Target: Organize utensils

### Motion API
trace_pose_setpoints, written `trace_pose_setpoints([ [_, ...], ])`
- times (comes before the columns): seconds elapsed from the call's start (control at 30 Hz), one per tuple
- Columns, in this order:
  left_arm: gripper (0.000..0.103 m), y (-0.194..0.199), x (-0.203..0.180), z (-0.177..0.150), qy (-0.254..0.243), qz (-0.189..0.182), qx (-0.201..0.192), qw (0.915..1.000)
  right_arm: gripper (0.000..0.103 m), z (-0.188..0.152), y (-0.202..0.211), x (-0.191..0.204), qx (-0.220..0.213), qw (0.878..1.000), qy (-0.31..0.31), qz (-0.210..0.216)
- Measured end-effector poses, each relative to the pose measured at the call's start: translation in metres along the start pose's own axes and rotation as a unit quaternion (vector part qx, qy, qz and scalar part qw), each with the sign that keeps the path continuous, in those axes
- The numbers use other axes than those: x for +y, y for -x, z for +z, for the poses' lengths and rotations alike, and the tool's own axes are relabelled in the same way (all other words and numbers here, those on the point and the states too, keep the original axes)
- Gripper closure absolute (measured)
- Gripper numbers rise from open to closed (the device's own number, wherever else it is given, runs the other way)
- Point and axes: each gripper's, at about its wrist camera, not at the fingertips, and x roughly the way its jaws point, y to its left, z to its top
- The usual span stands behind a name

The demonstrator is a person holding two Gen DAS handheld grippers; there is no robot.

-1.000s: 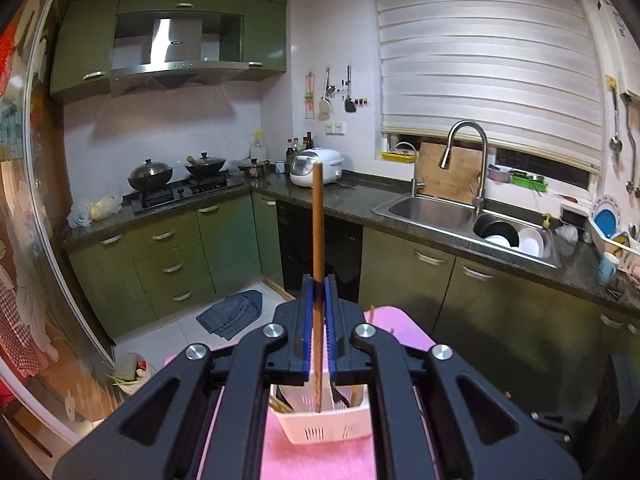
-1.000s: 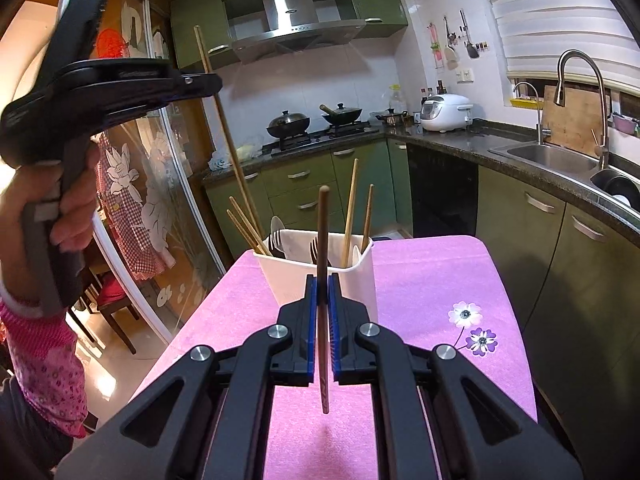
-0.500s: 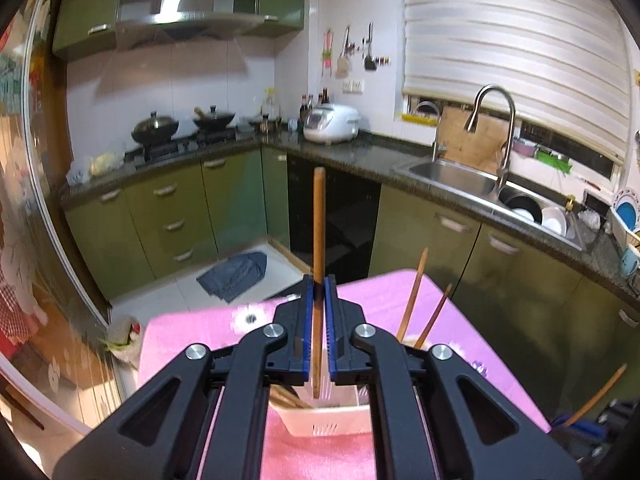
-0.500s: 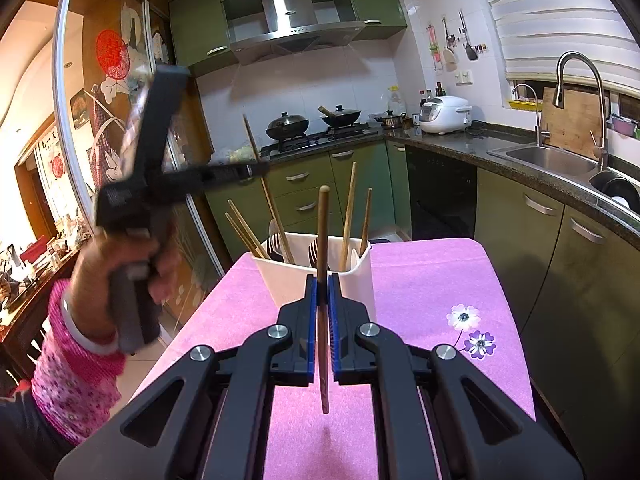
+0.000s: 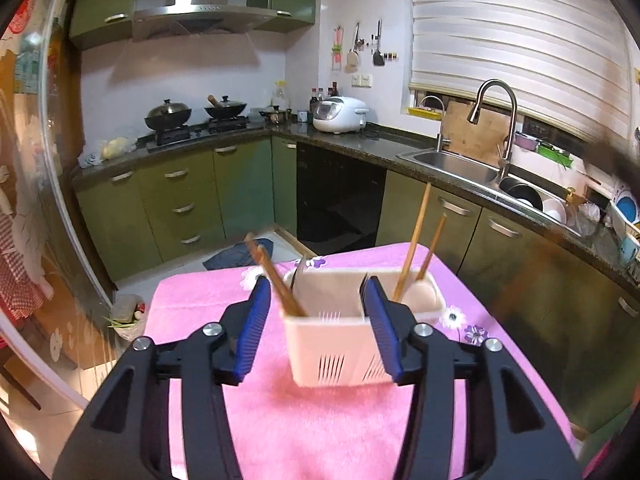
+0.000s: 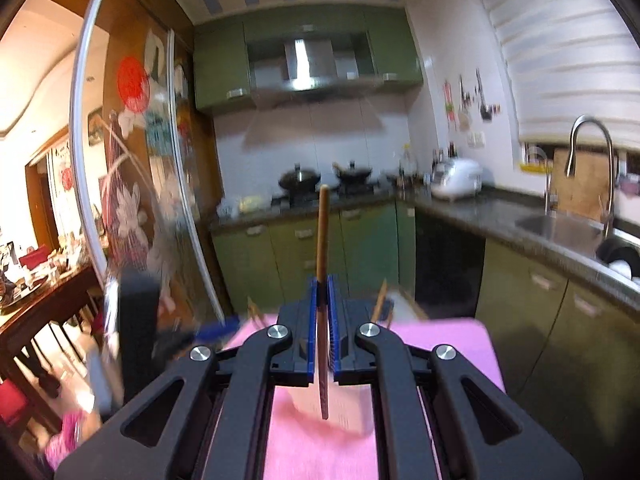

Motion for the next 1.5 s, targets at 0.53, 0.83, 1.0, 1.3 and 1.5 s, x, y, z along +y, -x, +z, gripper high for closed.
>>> trace_pose_setpoints([
  [0.53, 0.017, 0.017, -0.013, -0.054, 0.007, -0.004, 0.018, 0.9998, 0.097, -0.003, -0.109, -0.016, 0.037, 0.998, -0.007, -0.055],
  [0.83, 0.007, 0.015, -0.018, -0.060, -0.001, 0.003, 0.027, 0.9996, 0.096, -0.061, -0.161, -0.025, 0.108, 0.991, 0.006, -0.076],
  [1.0, 0.007, 0.014, -0.023, -0.062, -0.010, 0.009, 0.036, 0.9993, 0.030, -0.073, -0.169, -0.028, 0.118, 0.991, 0.004, -0.069],
  [1.3, 0.007, 0.014, -0.022, -0.067, -0.002, 0.023, 0.045, 0.9987, 0.004, -0.083, -0.027, -0.028, -0.014, 0.998, -0.027, -0.058],
  [1.5, 0.007, 0.019, -0.026, -0.073, 0.002, 0.021, 0.046, 0.9987, 0.004, -0.137, 0.051, -0.029, -0.031, 0.995, -0.031, -0.087],
])
